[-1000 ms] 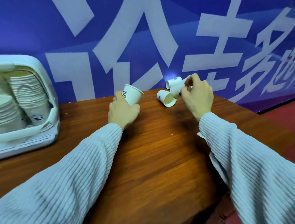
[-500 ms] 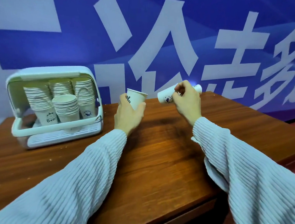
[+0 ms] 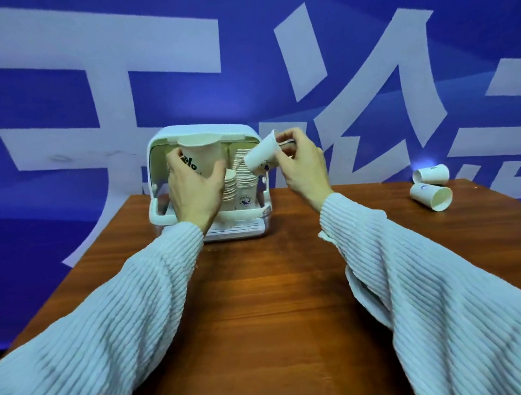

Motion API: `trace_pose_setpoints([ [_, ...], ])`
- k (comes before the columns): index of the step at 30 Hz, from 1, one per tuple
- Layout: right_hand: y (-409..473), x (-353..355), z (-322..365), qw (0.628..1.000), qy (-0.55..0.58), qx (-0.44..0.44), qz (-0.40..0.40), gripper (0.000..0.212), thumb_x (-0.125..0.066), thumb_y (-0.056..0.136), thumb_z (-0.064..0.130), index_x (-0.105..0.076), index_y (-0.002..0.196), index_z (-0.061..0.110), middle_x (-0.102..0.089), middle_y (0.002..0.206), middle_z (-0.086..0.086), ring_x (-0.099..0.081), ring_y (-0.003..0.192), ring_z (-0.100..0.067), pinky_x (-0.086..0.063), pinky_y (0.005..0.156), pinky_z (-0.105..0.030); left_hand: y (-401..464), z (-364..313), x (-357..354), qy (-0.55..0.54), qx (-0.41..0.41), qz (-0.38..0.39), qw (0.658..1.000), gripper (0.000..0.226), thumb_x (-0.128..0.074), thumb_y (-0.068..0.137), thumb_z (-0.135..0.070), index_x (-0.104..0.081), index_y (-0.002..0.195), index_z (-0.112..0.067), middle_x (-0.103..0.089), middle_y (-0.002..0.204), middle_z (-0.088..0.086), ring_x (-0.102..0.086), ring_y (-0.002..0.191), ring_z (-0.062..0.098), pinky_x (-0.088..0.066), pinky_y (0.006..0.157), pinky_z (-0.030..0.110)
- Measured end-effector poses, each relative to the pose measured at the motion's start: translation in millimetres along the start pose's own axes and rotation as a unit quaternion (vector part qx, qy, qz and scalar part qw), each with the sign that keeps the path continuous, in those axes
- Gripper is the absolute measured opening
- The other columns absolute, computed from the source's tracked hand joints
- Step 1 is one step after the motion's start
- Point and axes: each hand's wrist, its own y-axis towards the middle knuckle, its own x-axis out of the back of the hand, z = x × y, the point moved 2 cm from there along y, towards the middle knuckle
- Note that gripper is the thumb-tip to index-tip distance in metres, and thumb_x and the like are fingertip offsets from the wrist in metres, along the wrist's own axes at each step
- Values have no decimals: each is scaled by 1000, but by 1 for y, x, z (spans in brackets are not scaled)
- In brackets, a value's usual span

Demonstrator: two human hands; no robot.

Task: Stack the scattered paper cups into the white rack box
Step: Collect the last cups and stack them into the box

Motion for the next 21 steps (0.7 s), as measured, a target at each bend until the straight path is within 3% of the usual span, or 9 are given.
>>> trace_pose_setpoints([
  [6,24,-60,32,994,-10,91,62,14,-63,96,14,-67,109,19,-75,104,4,-70,96,-19,-57,89,-45,32,32,29,-32,26,-10,999,80,-71,79,-55,-35,142,-22,-57,132,0,-58,116,23,-49,101,44],
  [8,28,-74,36,988,-36,108,104,21,-58,93,9,-68,109,20,-74,105,3,-69,97,-19,-56,91,-45,37,38,31,-28,26,3,999,90,-71,80,-55,-25,151,-25,-52,144,2,-54,125,23,-46,107,45],
  [11,28,-89,37,975,-84,120,168,25,-55,92,17,-70,109,28,-76,107,5,-69,99,-20,-55,93,-45,41,43,32,-12,-4,11,1000,95,-71,82,-53,-14,156,-32,-47,151,5,-50,132,26,-43,110,49],
  [16,12,-102,20,951,-129,122,254,30,-52,96,16,-72,116,24,-77,114,1,-68,106,-21,-54,98,-44,46,43,27,-11,-45,20,999,78,-75,86,-39,-30,149,-25,-51,140,3,-52,120,20,-45,93,30],
  [19,8,-100,14,956,-109,112,247,28,-56,98,22,-73,121,22,-75,119,3,-67,110,-16,-52,103,-41,56,40,20,-20,-44,19,999,79,-77,84,-40,-33,146,-22,-53,137,5,-54,116,21,-44,90,27],
  [21,7,-94,12,972,-74,104,197,32,-59,97,23,-69,128,23,-71,126,5,-63,116,-12,-49,106,-37,64,34,12,-19,-48,16,999,80,-79,81,-40,-35,144,-19,-54,136,6,-55,117,21,-44,90,26],
])
